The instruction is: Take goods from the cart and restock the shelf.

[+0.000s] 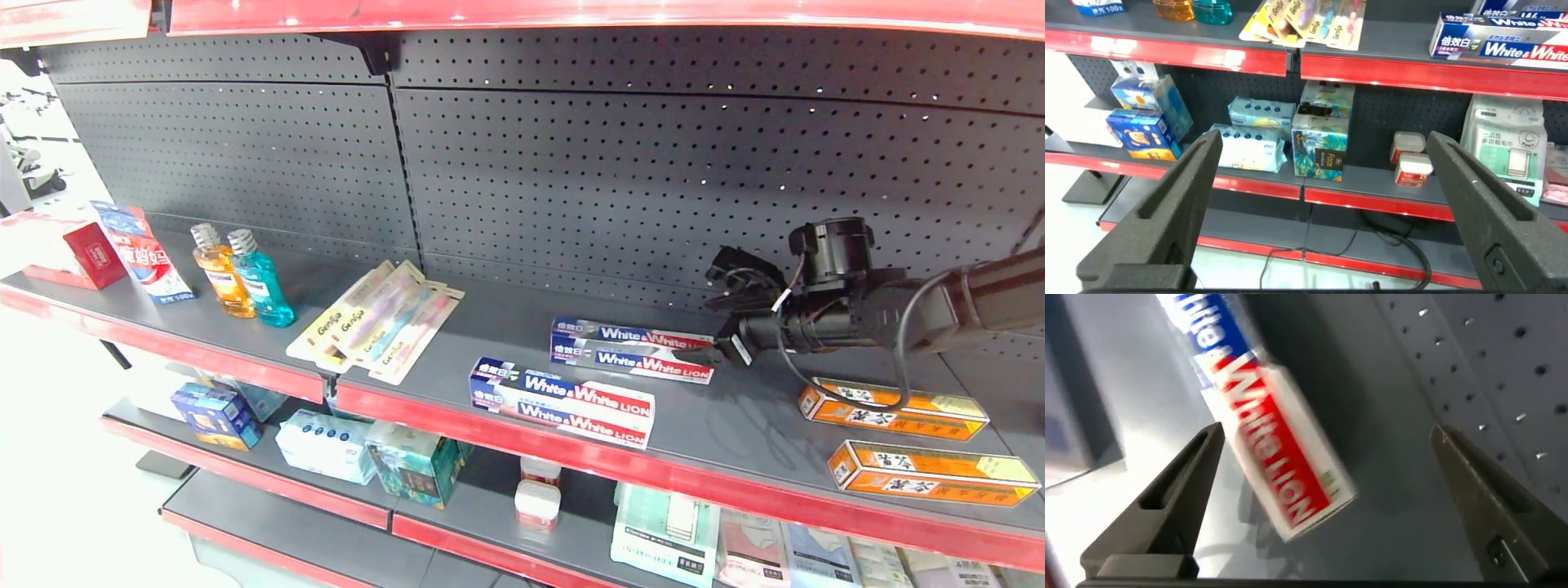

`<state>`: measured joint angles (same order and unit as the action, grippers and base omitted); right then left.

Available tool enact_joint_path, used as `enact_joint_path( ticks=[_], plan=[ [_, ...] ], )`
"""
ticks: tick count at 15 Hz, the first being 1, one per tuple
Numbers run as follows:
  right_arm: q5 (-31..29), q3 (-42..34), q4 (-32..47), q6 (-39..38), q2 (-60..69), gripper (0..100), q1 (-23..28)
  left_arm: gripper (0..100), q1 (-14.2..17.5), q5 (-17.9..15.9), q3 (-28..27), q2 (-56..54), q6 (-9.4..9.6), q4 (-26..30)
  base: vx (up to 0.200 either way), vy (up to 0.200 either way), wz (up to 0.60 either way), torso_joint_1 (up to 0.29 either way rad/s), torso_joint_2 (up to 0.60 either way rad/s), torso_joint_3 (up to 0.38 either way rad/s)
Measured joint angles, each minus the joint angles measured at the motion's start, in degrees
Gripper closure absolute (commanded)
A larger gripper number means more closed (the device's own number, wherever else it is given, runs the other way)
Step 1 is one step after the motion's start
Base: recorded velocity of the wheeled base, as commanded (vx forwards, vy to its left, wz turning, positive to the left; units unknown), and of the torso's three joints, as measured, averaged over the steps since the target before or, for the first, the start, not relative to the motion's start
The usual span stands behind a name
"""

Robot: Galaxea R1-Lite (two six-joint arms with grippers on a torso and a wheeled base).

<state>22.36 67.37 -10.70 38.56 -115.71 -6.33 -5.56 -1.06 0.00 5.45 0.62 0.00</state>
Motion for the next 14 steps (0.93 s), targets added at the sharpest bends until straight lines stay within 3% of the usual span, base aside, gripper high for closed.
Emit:
enact_joint_path(
  ticks=[10,14],
  plan=[
    [1.91,-8.85,-0.11,-2.07,6.92,0,5.39,0,0.02,0.02,0.00,0.00,-0.02,0.00,0.000,0.000,0.00,0.000,0.00,0.000],
    [-3.69,-8.47,-0.40,-3.32,6.90,0,7.70,0,0.02,0.00,0.00,0.00,-0.02,0.00,0.000,0.000,0.00,0.000,0.00,0.000]
  ],
)
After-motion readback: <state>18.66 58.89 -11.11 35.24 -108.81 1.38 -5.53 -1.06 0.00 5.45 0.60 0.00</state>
